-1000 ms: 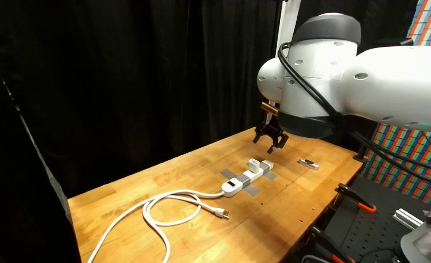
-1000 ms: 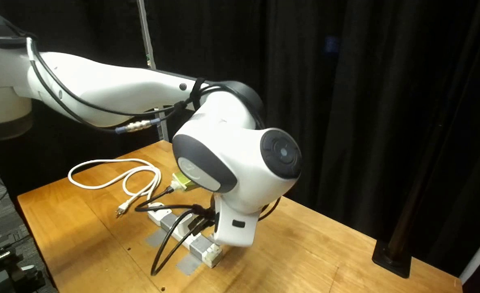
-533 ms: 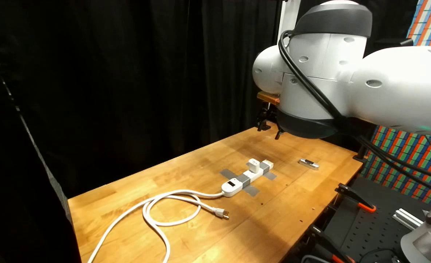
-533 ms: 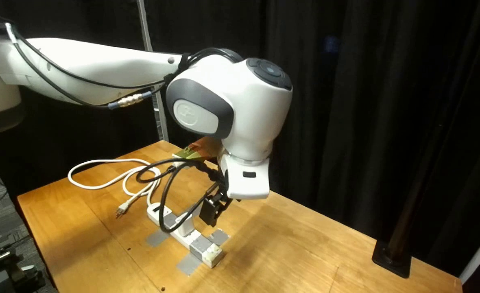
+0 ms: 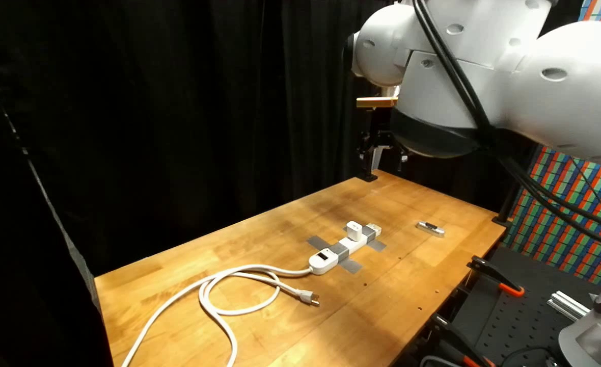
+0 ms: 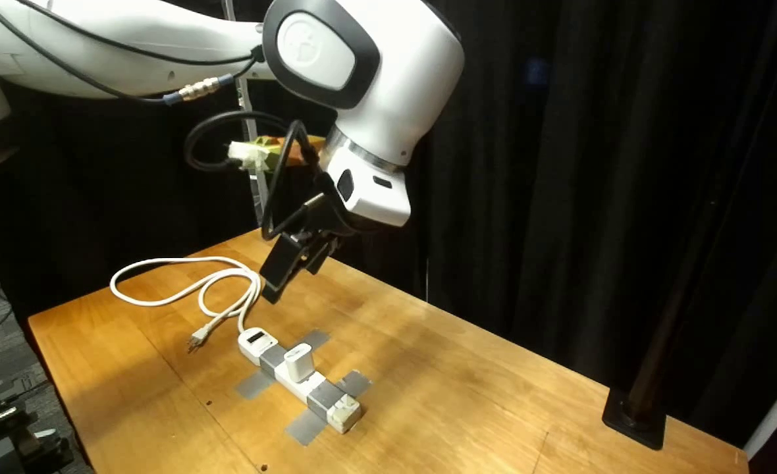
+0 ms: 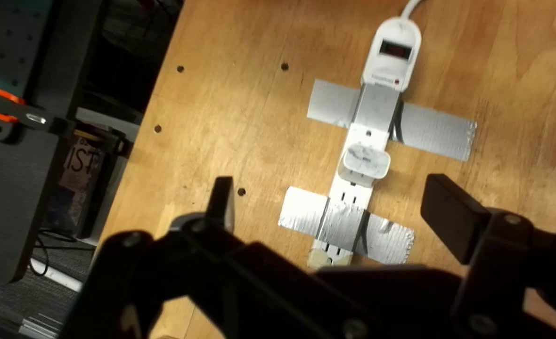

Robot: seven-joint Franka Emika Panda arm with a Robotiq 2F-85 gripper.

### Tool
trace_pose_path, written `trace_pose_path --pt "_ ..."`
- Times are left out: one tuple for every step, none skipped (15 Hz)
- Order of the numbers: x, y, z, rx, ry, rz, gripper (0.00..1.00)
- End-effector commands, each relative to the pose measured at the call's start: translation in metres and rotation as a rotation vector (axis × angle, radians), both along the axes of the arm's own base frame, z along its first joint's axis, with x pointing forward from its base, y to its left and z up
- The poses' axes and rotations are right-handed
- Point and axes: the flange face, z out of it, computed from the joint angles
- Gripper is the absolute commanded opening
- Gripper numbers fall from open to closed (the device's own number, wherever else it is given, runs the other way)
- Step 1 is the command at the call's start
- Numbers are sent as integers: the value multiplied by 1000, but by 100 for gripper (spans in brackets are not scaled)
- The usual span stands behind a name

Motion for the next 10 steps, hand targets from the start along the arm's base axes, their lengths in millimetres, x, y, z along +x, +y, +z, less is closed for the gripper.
trace_pose_path --pt "22 -12 45 143 18 109 100" --pt "27 -16 50 182 23 130 100" --pt "31 -21 53 219 25 153 100" --pt "13 8 47 258 37 173 100" --pt "14 7 44 302 42 193 100" --pt "10 13 36 339 50 223 100" --pt "4 14 30 369 67 251 100" --pt "-2 21 23 398 96 288 100" --pt "-8 27 16 423 132 326 100" --pt "-18 31 4 444 188 358 100"
